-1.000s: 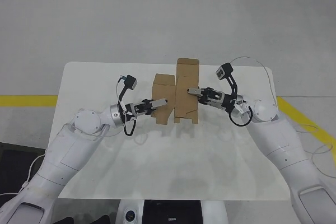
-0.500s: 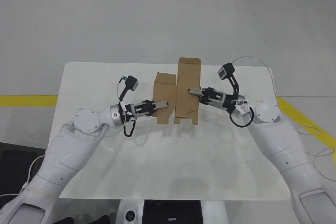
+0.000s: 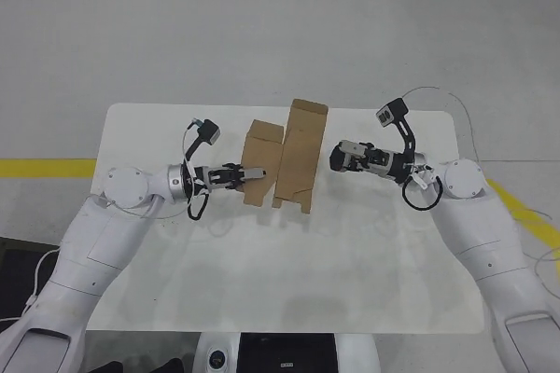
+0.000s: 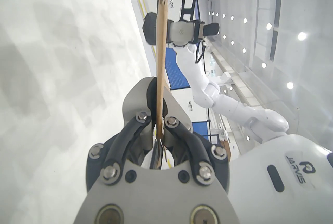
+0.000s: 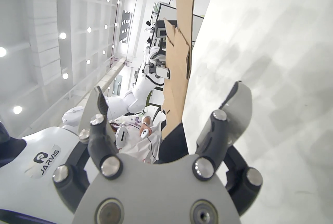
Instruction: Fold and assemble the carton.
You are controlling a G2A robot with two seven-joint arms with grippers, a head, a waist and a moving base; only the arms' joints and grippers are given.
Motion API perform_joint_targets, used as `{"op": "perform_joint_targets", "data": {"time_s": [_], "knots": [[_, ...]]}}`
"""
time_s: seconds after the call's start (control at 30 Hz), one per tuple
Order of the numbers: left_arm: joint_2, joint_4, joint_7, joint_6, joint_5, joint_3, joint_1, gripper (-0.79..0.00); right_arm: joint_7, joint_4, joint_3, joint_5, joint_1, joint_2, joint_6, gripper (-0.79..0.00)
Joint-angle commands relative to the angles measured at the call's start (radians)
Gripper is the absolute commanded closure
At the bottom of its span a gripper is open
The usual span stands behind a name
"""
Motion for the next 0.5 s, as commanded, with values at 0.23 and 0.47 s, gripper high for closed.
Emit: {"op": "perform_joint_targets", "data": {"time_s": [0.23, 0.47], "knots": [[0.011, 0.043, -0.29, -0.048, -0.036, 0.024, -0.046, 0.0, 0.164, 0.056, -0.002, -0.066, 0.034, 0.01, 0.013, -0.785], [0.028, 0.036, -0.303, -0.035, -0.005, 0.087, -0.069, 0.0, 0.197, 0.021, -0.038, -0.073, 0.037, 0.007, 0.027, -0.785]]}}
